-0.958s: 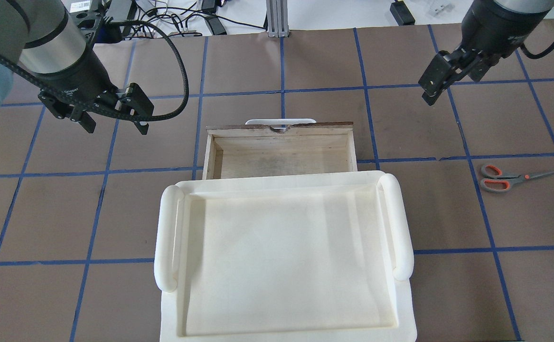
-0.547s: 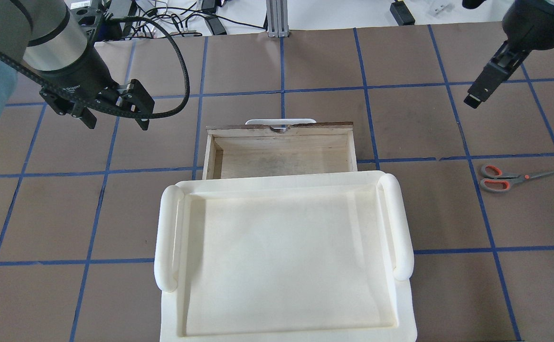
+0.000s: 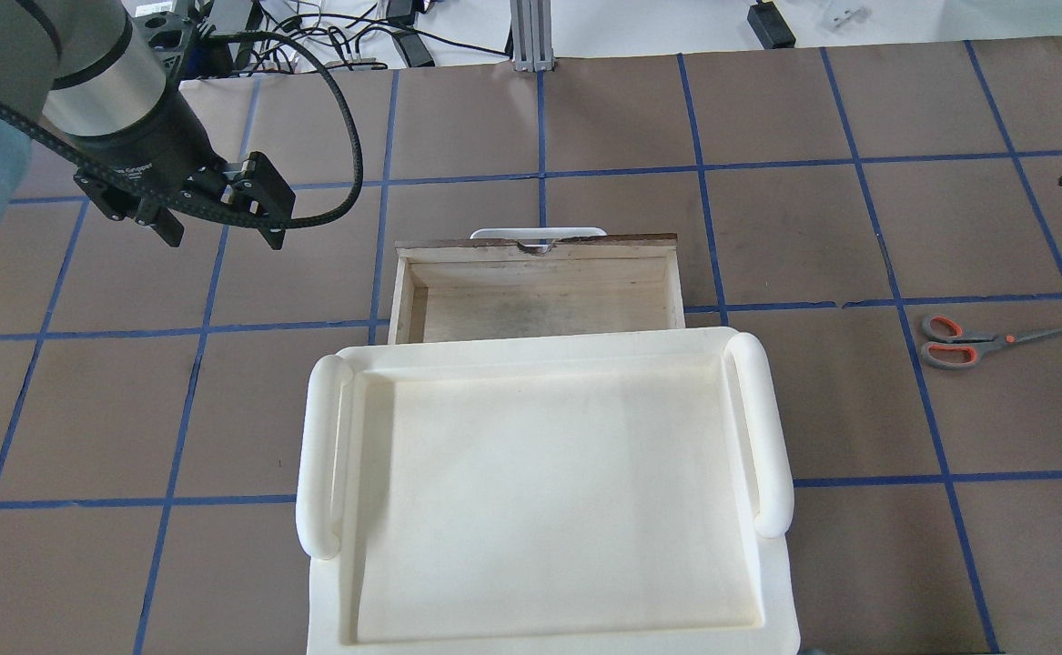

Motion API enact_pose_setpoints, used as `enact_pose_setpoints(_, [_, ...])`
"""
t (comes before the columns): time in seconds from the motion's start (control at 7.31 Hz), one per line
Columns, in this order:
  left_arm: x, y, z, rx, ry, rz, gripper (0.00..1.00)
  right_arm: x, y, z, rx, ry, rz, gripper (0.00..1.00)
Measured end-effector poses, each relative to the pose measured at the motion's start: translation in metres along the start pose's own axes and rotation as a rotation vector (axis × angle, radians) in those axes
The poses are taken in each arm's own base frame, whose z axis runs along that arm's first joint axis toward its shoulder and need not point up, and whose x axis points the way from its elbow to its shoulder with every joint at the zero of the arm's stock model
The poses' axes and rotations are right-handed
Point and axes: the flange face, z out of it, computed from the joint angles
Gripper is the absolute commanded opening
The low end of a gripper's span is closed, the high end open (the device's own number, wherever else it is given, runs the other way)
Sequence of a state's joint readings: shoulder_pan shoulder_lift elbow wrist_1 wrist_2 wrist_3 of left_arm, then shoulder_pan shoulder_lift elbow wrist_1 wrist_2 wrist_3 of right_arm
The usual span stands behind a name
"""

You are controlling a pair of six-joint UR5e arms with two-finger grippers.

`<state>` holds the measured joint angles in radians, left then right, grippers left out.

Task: Put scissors in drawer and close it
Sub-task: 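Move the right gripper outward and down over the grey-orange scissors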

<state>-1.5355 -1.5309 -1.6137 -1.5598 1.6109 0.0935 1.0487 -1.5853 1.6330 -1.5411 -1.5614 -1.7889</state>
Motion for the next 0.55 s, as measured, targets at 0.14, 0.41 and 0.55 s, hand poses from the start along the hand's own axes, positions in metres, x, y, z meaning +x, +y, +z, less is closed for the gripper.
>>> enact_pose_setpoints(0.14, [0.000,0.001,-0.001,0.003,-0.001,-0.001,1.00,0.010,0.020,0.023,-0.008,-0.007,-0.042,1.00])
enact_pose_setpoints(0.41, [0.000,0.002,-0.001,0.001,-0.002,-0.003,1.00,0.029,0.038,0.086,-0.042,-0.001,-0.127,1.00])
enact_pose_setpoints(0.55, [0.000,0.001,0.000,-0.001,-0.001,-0.004,1.00,0.036,0.043,0.111,-0.051,0.006,-0.172,1.00])
